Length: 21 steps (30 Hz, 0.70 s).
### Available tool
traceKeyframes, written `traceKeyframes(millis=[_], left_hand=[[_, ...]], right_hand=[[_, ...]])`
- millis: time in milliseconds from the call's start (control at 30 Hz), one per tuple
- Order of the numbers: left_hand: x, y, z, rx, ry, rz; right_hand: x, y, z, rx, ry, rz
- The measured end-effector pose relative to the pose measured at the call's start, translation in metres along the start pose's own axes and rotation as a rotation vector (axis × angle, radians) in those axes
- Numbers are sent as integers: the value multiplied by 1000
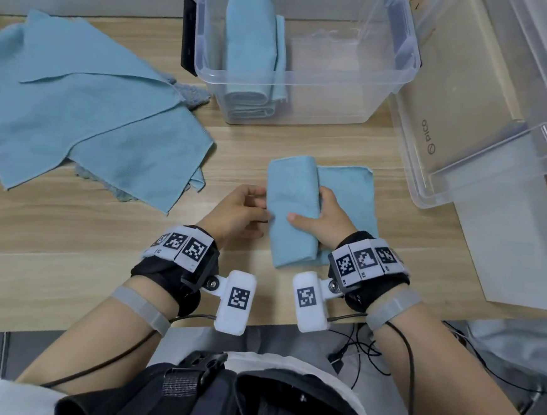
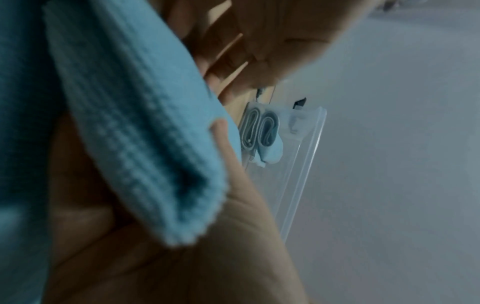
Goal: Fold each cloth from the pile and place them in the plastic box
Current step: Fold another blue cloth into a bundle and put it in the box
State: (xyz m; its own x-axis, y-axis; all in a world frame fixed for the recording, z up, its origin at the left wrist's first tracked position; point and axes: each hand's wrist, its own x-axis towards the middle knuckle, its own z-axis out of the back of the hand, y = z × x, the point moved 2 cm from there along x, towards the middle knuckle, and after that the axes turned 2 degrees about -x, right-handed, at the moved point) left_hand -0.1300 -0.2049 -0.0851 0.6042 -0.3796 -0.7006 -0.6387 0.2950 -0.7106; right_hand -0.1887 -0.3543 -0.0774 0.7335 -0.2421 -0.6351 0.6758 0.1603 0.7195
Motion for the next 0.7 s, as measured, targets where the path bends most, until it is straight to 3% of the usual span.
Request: traceKeyframes(millis=[200,367,567,700], left_hand=[[1,-1,-1,5,-4,-4],[0,-2,-1,7,39,-2],[1,-2,0,3,18,15],[1,-2,0,5,42,24]], right_hand=[[-7,-4,-2,93,232,-60],[-2,-11,-5,422,250,-74],[5,-11,9,-270,42,77],[4,-13,13,-447,-151,109]])
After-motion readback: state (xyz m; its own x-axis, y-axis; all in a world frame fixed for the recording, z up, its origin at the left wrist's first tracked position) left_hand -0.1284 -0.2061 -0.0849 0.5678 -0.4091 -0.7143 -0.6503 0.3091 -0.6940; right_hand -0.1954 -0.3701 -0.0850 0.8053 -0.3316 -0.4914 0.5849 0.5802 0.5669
